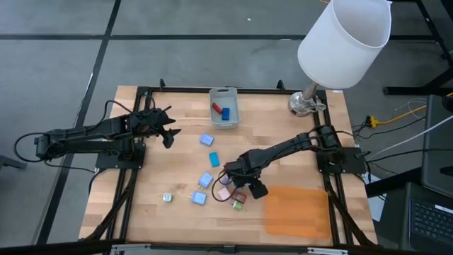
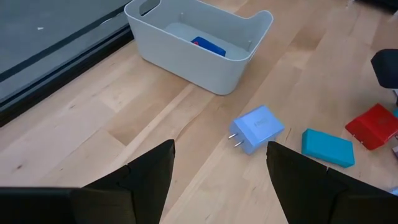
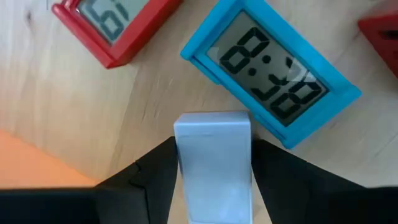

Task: Pick & Place Office items
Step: Put the white digital timer into the gray bin

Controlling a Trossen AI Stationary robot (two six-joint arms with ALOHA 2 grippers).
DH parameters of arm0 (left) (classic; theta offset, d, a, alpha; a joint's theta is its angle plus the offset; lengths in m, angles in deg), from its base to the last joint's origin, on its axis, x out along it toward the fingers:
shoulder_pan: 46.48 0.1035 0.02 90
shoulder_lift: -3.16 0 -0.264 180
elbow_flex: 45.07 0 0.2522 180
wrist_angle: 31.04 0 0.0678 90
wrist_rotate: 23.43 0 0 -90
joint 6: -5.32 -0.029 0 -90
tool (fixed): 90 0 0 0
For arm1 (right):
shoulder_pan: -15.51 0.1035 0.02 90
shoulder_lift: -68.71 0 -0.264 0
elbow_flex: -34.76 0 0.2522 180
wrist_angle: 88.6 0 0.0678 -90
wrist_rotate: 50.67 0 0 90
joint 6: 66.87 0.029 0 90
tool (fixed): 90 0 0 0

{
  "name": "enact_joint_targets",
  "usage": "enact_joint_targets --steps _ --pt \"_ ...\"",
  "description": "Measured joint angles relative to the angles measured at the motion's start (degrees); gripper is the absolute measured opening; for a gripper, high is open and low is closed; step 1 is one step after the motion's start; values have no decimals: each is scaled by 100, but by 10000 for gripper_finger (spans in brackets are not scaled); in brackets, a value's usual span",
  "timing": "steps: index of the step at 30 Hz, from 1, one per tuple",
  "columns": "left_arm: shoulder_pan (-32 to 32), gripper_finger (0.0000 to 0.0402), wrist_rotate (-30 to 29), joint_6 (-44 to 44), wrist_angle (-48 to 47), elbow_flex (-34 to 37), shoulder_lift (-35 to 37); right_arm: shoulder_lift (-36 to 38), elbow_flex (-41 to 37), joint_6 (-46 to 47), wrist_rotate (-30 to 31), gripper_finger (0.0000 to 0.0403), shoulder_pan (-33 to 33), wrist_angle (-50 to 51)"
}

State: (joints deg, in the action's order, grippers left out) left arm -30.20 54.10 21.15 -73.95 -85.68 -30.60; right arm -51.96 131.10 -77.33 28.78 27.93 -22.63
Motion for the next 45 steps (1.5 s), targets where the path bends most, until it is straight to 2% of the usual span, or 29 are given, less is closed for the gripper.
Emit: enact_joint_targets --steps 3,7,14,20,26,33,38,45 --pt "0 251 8 -9 0 0 0 -8 0 140 106 195 -106 -16" --pt "0 251 11 -8 9 0 0 -15 53 324 292 151 -303 -40" --pt "0 251 57 115 17 0 0 -82 523 327 666 151 -576 352" --pt "0 251 57 160 101 0 0 -75 1252 253 777 151 -884 1231" --pt "-4 251 55 238 243 0 0 -60 2480 283 1095 151 -1371 1674" --pt "-4 251 57 246 243 0 2 -43 3518 1067 1408 151 -2245 1236" --pt "-4 251 57 297 241 0 0 -42 3604 1839 1180 151 -3069 552" --pt "-4 251 27 355 240 0 0 -372 3604 1935 865 151 -3636 169"
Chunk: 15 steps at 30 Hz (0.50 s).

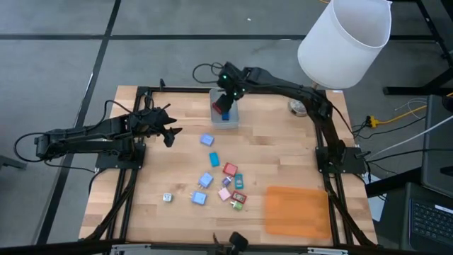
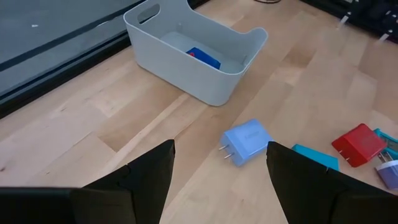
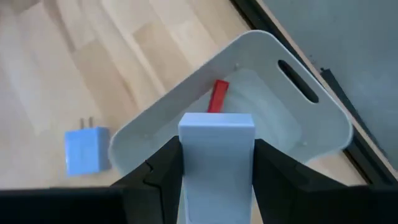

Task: Pick & Place Office items
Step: Put the white digital timer into the gray bin

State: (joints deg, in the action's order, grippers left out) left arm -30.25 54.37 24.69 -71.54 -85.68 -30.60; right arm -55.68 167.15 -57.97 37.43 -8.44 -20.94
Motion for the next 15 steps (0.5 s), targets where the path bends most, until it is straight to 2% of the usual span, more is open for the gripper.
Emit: enact_joint_targets --steps 9,13,15 --pt "0 251 -14 107 -6 0 0 -591 -2 268 -599 151 -51 -562" --pt "1 251 -33 111 -31 0 0 -668 -2 565 -649 151 -59 -672" --pt "0 251 -32 149 -33 0 2 -668 -2 723 -616 174 -59 -745"
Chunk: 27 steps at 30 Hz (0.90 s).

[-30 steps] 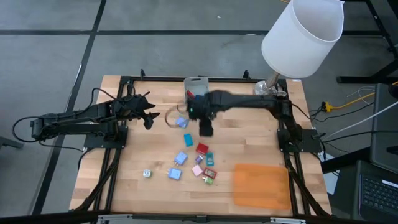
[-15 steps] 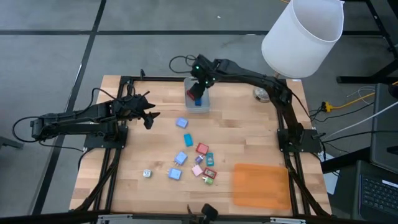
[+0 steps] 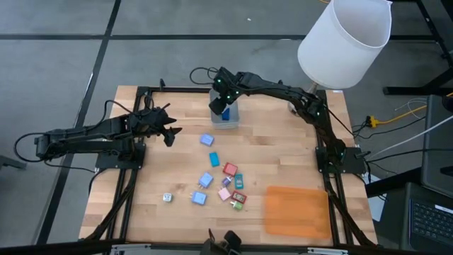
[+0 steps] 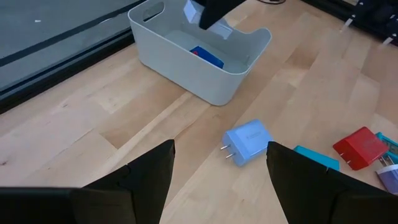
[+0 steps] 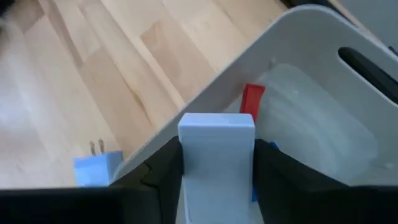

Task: Pick & Place Office items
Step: Put the white digital timer into the gray bin, then put the top blue digital timer into the gray bin

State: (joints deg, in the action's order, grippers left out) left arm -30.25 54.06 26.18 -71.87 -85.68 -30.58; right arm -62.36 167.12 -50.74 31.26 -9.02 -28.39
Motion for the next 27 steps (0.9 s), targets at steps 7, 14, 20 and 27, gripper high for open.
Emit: enact_joint_targets --steps 7,14,20,27 --pt "0 251 1 -4 -2 0 -2 13 0 513 -155 303 -114 -30" --pt "0 251 34 -19 -14 22 0 14 0 1176 -788 274 -74 -139" --pt "0 251 98 -26 114 22 -2 15 0 1550 -1903 241 332 -322" --pt "0 251 391 -192 738 24 0 26 0 2026 -2323 222 1290 -357"
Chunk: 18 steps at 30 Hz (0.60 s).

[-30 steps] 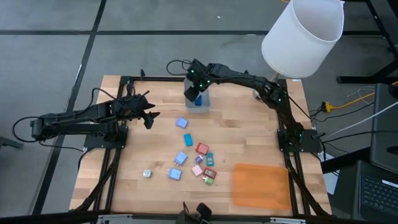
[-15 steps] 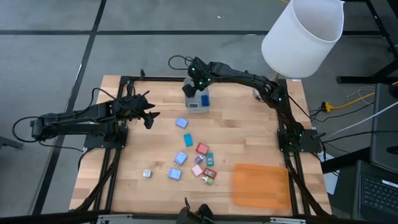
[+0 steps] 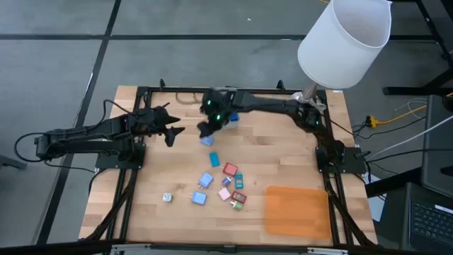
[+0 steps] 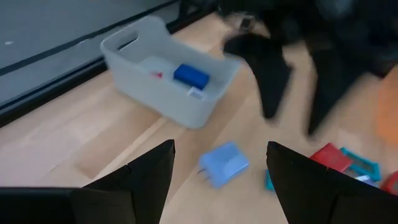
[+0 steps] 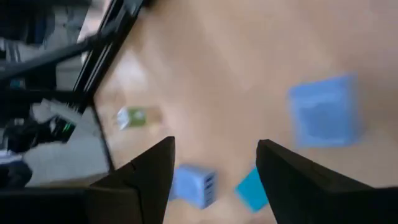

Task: Pick & Place Office items
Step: Put the top blue digital timer into the gray bin

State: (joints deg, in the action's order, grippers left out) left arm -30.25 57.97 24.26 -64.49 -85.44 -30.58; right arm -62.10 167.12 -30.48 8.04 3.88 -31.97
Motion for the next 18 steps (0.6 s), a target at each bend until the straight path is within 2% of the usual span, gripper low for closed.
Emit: enact_joint_targets --steps 2,6,11,13,15,18 --pt "2 251 172 31 214 0 -2 0 0 315 182 221 313 31" --pt "0 251 638 96 719 0 0 0 0 1233 1109 221 846 352" --pt "1 251 691 -27 801 0 0 -29 0 2631 2317 221 1324 480" --pt "0 251 699 -92 650 0 0 -93 0 2936 2466 221 1389 484" --pt "10 251 505 -145 200 -10 41 -179 0 3074 2520 221 1380 511" --pt "175 251 -113 -288 -511 -61 301 -219 -2 3232 2670 221 1344 654"
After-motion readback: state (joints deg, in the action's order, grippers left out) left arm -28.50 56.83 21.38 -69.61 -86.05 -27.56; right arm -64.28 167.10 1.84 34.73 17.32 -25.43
